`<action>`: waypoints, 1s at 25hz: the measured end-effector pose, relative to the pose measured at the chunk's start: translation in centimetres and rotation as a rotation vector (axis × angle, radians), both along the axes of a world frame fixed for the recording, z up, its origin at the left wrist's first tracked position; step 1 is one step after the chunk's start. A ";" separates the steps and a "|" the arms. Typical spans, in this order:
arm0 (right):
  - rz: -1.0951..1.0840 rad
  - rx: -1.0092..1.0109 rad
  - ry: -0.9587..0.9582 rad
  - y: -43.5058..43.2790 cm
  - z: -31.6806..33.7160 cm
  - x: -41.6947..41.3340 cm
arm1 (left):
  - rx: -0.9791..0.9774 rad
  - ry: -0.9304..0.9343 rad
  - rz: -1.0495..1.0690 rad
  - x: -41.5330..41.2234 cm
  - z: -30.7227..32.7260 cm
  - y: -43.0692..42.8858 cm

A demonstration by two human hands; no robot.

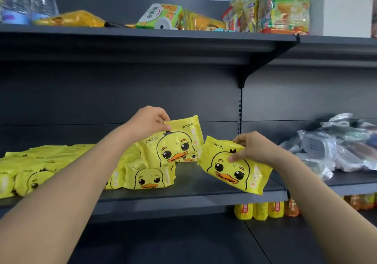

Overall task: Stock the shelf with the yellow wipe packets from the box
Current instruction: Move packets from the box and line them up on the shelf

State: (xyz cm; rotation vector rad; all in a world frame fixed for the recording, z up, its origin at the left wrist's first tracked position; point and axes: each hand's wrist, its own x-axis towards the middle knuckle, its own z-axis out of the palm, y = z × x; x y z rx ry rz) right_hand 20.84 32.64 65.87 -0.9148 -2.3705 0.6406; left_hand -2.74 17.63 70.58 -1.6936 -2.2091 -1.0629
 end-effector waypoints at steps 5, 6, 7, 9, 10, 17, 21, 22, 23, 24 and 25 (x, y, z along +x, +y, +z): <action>0.019 -0.003 -0.044 5.5 -1.1 -4.0 | 0.053 -0.022 -0.077 -3.2 0.9 7.6; 0.028 0.004 -0.065 6.6 -1.4 -4.7 | 0.055 -0.034 -0.095 -3.5 1.0 9.1; 0.033 0.007 -0.075 7.7 -1.9 -5.3 | 0.052 -0.044 -0.109 -3.8 0.9 10.6; 0.051 0.005 -0.068 9.8 -2.4 -6.5 | 0.046 -0.044 -0.119 -4.3 0.8 13.8; 0.064 0.004 -0.071 10.9 -2.6 -7.2 | 0.048 -0.043 -0.120 -4.4 0.6 15.5; 0.172 0.013 -0.140 19.7 -4.1 -11.7 | -0.167 0.023 -0.085 -8.0 -1.7 26.1; 0.227 0.028 -0.181 24.1 -5.2 -14.9 | -0.358 0.088 -0.053 -11.1 -4.5 30.7; 0.244 0.021 -0.189 24.7 -5.5 -15.5 | -0.405 0.108 -0.048 -11.6 -5.3 31.5; 0.260 0.011 -0.198 25.2 -5.8 -16.0 | -0.447 0.135 -0.039 -12.0 -6.0 32.2; 0.272 0.006 -0.208 25.7 -6.0 -16.5 | -0.483 0.172 -0.027 -12.4 -6.7 32.9; 0.283 0.007 -0.214 26.1 -6.3 -17.0 | -0.511 0.212 -0.012 -12.7 -7.3 33.5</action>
